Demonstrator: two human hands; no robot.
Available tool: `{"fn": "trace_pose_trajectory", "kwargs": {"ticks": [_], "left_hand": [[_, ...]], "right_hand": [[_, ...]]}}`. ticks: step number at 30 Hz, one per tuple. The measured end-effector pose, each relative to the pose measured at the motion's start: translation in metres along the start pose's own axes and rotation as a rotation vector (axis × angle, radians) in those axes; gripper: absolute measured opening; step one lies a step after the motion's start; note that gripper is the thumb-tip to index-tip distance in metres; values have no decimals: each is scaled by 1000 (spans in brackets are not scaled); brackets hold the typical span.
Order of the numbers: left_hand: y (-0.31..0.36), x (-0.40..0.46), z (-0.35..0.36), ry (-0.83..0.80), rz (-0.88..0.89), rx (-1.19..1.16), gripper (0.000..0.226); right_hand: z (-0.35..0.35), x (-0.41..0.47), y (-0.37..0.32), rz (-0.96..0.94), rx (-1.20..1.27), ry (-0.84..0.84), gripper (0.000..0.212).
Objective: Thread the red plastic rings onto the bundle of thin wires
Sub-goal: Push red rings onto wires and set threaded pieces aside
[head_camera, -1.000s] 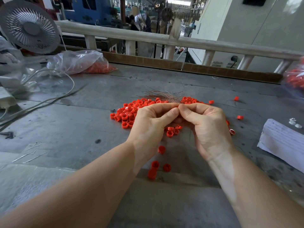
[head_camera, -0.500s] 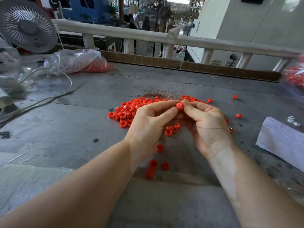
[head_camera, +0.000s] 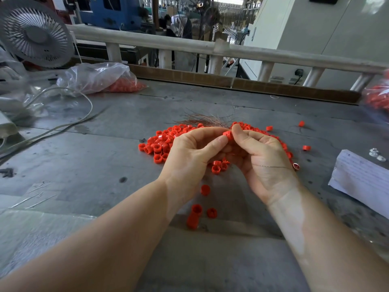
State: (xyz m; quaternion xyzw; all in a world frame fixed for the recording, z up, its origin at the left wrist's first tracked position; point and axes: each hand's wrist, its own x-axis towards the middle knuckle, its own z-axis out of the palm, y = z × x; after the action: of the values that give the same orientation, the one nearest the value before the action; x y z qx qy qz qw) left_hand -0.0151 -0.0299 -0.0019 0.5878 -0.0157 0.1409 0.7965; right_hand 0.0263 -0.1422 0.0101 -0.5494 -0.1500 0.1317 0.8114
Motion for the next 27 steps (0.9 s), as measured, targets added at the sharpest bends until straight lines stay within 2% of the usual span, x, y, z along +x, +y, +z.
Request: {"fn": "trace_pose_trajectory", "kwargs": {"ticks": [11,14,22,27], "left_hand": [[4,-5,5,51,162,231,16],[3,-5,5,53,158,240,16],[4,1,4,-13,-127,-254,13],[5,1,4,-33,-191,-348,14]], "right_hand": [[4,-4,-3,63,74,22,11],[5,-5,-3,63,66,29,13],[1,-1,-4,48,28,0,27],[-1,0,-2,-41,-20,14,22]]}}
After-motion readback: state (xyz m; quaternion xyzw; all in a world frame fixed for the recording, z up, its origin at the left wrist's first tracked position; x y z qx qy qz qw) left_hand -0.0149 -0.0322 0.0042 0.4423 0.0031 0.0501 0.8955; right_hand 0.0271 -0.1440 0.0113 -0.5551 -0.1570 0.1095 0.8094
